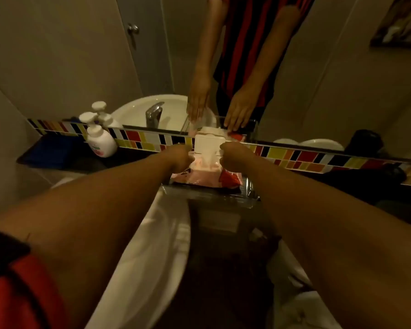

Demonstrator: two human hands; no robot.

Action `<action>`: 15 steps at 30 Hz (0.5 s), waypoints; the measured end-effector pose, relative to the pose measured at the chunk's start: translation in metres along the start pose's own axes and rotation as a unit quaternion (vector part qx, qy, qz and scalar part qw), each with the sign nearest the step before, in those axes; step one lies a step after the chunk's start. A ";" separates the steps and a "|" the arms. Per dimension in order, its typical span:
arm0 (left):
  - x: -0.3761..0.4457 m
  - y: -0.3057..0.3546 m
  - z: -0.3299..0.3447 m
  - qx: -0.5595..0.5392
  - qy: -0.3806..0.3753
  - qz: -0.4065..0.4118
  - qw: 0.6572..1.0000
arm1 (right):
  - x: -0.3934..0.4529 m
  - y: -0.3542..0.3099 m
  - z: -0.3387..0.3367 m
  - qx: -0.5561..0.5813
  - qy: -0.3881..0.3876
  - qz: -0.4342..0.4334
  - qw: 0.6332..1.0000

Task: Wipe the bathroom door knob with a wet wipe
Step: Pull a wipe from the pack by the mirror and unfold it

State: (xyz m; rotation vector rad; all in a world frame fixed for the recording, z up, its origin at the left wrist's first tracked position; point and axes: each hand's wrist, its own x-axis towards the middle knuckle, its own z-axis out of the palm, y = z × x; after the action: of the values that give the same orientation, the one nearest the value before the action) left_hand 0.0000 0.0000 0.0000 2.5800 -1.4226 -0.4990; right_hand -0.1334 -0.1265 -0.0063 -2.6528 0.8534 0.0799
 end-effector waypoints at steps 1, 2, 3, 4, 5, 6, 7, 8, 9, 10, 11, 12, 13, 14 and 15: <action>0.007 0.002 0.004 -0.008 -0.004 -0.003 1.000 | 0.006 0.002 0.004 0.004 -0.014 0.014 1.000; 0.016 0.000 0.009 -0.033 0.005 -0.009 0.999 | 0.014 0.007 0.009 0.017 -0.010 0.024 1.000; 0.024 -0.001 0.016 -0.066 0.008 -0.018 0.998 | 0.020 0.010 0.015 0.024 -0.018 0.036 0.999; 0.030 -0.001 0.023 -0.103 0.019 -0.018 0.994 | 0.023 0.013 0.022 0.035 -0.015 0.039 0.999; 0.035 -0.001 0.030 -0.133 0.031 -0.018 0.990 | 0.028 0.016 0.028 0.054 -0.008 0.044 0.998; 0.039 -0.002 0.036 -0.152 0.045 -0.013 0.987 | 0.031 0.018 0.032 0.079 0.005 0.048 0.996; 0.043 -0.003 0.042 -0.158 0.056 -0.001 0.986 | 0.034 0.020 0.037 0.103 0.020 0.042 0.994; 0.045 -0.004 0.046 -0.159 0.068 0.011 0.985 | 0.035 0.021 0.040 0.115 0.041 0.031 0.992; 0.047 -0.005 0.050 -0.157 0.076 0.016 0.985 | 0.038 0.023 0.044 0.122 0.053 0.024 0.991; 0.051 -0.006 0.054 -0.155 0.080 0.015 0.985 | 0.039 0.023 0.046 0.127 0.066 0.020 0.989; 0.053 -0.006 0.056 -0.156 0.082 0.012 0.984 | 0.040 0.023 0.048 0.135 0.074 0.016 0.988; 0.054 -0.007 0.056 -0.158 0.082 0.007 0.984 | 0.041 0.022 0.049 0.140 0.079 0.014 0.987; 0.057 -0.007 0.055 -0.165 0.080 0.002 0.983 | 0.043 0.023 0.049 0.147 0.082 0.014 0.986; 0.058 -0.006 0.052 -0.177 0.076 -0.005 0.981 | 0.044 0.023 0.048 0.159 0.087 0.018 0.983; 0.060 -0.005 0.047 -0.193 0.077 -0.014 0.978 | 0.046 0.022 0.046 0.182 0.098 0.025 0.978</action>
State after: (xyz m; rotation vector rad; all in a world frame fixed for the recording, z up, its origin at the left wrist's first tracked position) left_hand 0.0166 -0.0464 -0.0578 2.2751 -1.1123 -0.5098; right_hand -0.1058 -0.1531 -0.0637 -2.3207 0.8975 -0.3025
